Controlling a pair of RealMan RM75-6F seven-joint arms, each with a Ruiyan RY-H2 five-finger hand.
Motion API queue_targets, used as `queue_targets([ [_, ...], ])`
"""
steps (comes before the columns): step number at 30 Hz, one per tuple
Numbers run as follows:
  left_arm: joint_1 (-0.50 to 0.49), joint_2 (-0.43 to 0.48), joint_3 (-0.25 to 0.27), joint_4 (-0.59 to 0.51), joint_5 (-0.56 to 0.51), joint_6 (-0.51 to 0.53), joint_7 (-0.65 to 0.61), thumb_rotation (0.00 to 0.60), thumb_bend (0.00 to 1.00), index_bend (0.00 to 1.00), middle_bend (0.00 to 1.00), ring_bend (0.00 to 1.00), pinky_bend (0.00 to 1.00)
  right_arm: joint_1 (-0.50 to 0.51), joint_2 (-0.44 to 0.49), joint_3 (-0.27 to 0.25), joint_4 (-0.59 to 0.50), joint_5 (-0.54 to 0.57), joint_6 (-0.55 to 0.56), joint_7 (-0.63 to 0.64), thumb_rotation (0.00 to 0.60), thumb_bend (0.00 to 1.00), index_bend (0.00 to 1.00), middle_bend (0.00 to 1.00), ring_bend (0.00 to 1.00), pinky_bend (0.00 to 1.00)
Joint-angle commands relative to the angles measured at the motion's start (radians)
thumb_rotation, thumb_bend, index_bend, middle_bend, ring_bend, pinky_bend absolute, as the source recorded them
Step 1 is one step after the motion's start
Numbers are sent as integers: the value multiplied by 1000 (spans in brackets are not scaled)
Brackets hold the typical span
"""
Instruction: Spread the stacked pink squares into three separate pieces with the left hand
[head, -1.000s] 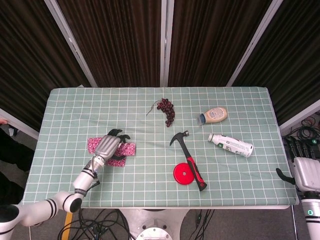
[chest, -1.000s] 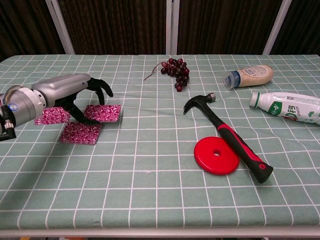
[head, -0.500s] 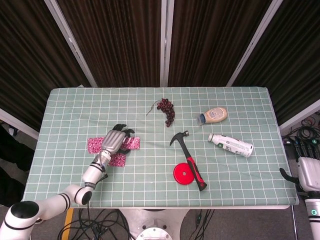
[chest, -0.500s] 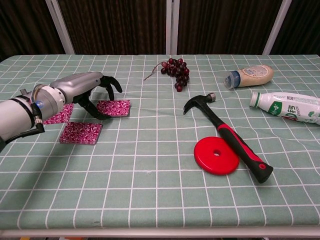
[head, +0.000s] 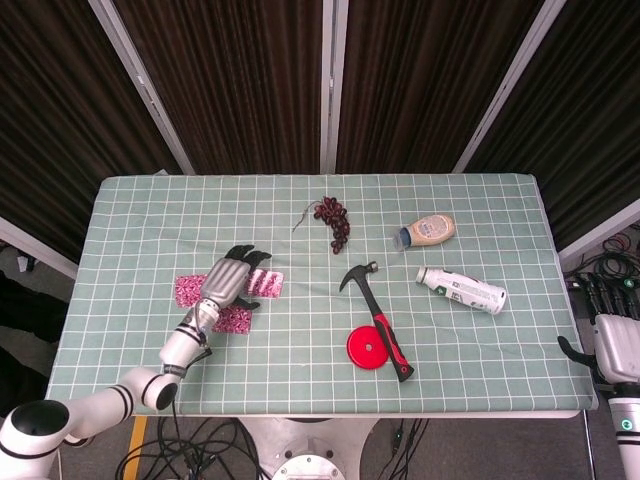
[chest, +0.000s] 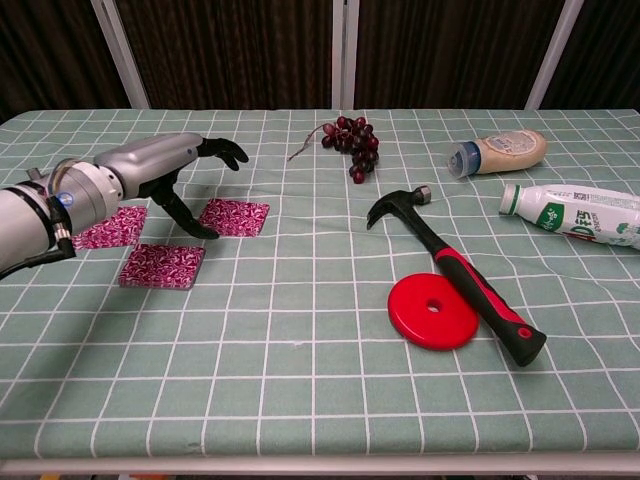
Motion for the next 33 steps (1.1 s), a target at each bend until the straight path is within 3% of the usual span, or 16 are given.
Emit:
queue_targets([
  [1,23,66,8,-79,7,37,45,600,90,156,170,63,96,1,-2,0,3,-2,-2,3,600,165,0,0,0,0],
  [9,159,329,88,-410,-49,129,272,600,89,157,173,52,98,2,-11,-7,-4,-33,12,8,600,165,0,0,0,0],
  [15,264,471,158,-582,-82,227,385,600,76,157,180,35,99,2,-21,-21,-22,-72,26,-1,600,166,0,0,0,0],
  [23,380,522,193,-567,8,422,375,600,76,158,180,36,99,0,-22,-35,-36,-98,37,-34,600,166,0,0,0,0],
  [28,474,511,208,-510,57,567,344,600,75,157,180,35,99,-5,-13,-36,-45,-99,47,-47,600,167,0,0,0,0],
  [33,542,488,238,-452,102,636,310,600,71,157,180,35,99,-3,-19,-40,-49,-101,43,-57,600,166,0,0,0,0],
])
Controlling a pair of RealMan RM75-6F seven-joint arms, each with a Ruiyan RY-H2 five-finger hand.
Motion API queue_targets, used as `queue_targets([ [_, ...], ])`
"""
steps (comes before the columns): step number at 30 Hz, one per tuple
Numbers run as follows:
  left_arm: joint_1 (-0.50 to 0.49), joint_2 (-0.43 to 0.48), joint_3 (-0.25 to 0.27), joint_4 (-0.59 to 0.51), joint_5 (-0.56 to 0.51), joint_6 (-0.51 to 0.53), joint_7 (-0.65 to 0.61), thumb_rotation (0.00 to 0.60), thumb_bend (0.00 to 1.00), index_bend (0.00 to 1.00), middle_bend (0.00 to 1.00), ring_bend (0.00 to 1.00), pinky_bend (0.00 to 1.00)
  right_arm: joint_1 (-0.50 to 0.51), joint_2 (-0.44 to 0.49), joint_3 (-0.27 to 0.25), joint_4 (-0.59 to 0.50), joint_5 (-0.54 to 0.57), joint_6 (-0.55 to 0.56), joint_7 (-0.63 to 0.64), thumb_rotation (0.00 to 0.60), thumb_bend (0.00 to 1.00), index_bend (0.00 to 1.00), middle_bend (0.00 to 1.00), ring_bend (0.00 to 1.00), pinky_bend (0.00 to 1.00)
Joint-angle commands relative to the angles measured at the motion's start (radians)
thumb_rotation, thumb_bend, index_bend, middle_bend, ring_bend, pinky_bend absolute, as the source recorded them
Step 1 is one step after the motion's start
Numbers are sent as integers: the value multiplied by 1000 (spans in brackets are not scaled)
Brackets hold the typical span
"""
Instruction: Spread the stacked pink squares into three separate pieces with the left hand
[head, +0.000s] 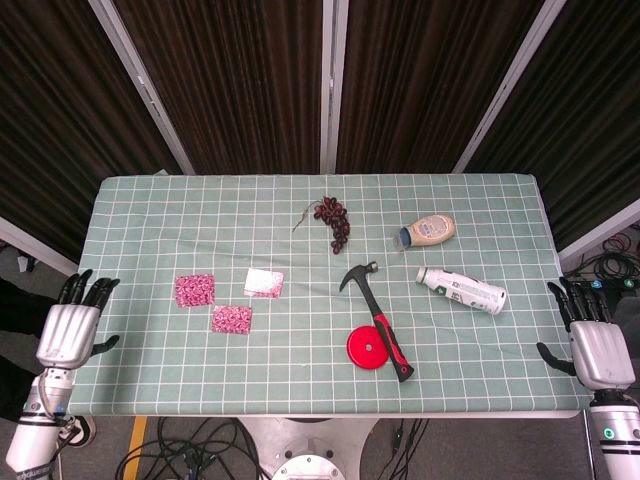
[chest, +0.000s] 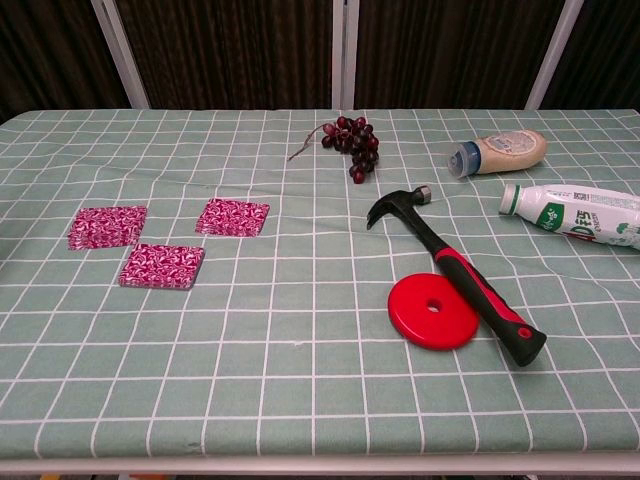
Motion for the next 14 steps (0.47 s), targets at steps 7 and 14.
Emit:
queue_targets([
  [7,81,-58,-5,57,29,68,-104,600,61,157,180,35,99,2,-13,-7,0,-10,0,-16,600,167,0,0,0,0],
  [14,94,-61,-21,52,17,42,-112,600,60,157,180,35,99,-13,-35,-22,15,-30,29,-64,600,166,0,0,0,0],
])
